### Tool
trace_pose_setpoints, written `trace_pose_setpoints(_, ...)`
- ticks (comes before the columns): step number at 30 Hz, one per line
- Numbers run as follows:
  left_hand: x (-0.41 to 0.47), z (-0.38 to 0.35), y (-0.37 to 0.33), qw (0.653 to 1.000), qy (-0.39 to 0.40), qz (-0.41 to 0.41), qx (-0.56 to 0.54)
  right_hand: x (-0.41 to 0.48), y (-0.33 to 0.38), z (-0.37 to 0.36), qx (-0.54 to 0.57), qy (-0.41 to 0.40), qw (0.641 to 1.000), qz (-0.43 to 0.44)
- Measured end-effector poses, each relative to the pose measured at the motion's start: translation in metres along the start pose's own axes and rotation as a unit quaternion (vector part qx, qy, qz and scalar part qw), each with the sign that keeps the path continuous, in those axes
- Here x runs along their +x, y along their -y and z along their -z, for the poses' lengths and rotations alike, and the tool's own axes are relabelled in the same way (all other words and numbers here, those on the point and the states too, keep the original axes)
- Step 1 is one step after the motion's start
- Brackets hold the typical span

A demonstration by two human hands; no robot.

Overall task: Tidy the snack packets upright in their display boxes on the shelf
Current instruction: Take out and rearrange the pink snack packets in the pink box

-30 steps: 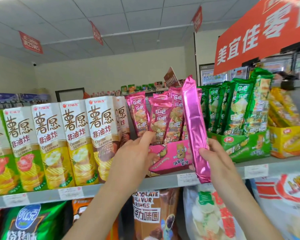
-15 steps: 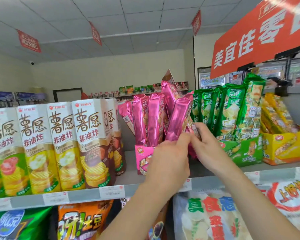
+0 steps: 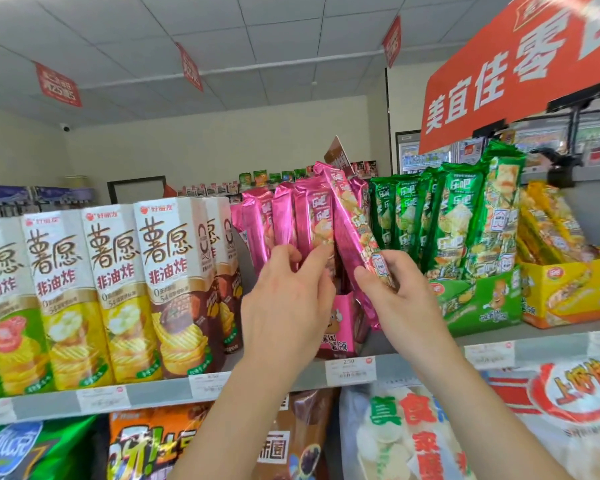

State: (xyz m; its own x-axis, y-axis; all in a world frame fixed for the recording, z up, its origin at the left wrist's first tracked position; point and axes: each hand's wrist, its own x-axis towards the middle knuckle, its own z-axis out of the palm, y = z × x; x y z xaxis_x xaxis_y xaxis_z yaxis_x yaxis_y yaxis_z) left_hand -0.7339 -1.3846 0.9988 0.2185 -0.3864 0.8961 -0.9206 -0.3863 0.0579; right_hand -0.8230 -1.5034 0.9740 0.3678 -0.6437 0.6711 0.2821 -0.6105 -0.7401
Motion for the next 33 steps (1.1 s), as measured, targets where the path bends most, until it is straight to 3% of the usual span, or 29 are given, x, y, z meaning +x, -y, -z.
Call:
trace_pose_setpoints(12,0.008,-0.004,0.004,0.999,0.000,0.030,0.021,-0.044,0.007,0.032,0.173,-0.035,0.983,-0.046)
trace_pose_setpoints(20,0.003,0.007,0.000,0.997,0.023,0.024,-0.071,-0.080,0.010,0.042,0.184,-0.006,0.981,-0.054)
trace_pose_setpoints(22,-0.005,0.011,-0.006,0.989,0.019,0.032,-0.142,-0.086,0.012,0.038,0.196,-0.012,0.980,-0.042)
trace_pose_setpoints(24,-0.019,0.013,-0.018,0.956,0.055,0.057,-0.281,-0.092,0.013,0.032,0.173,-0.016,0.985,-0.022)
trace_pose_setpoints(26,-0.033,0.012,-0.034,0.883,0.126,0.098,-0.442,-0.100,0.013,0.025,0.118,-0.016,0.993,0.007)
trace_pose_setpoints(28,-0.044,0.009,-0.045,0.806,0.133,0.137,-0.561,-0.109,0.012,0.020,0.097,-0.019,0.995,0.017)
trace_pose_setpoints(29,-0.047,0.009,-0.048,0.784,0.125,0.150,-0.589,-0.113,0.012,0.020,0.105,-0.025,0.994,0.008)
trace_pose_setpoints(31,-0.053,0.010,-0.051,0.761,0.120,0.159,-0.618,-0.118,0.016,0.022,0.190,-0.019,0.980,-0.062)
trace_pose_setpoints(33,-0.058,0.009,-0.050,0.749,0.122,0.156,-0.632,-0.121,0.018,0.026,0.330,0.008,0.930,-0.163)
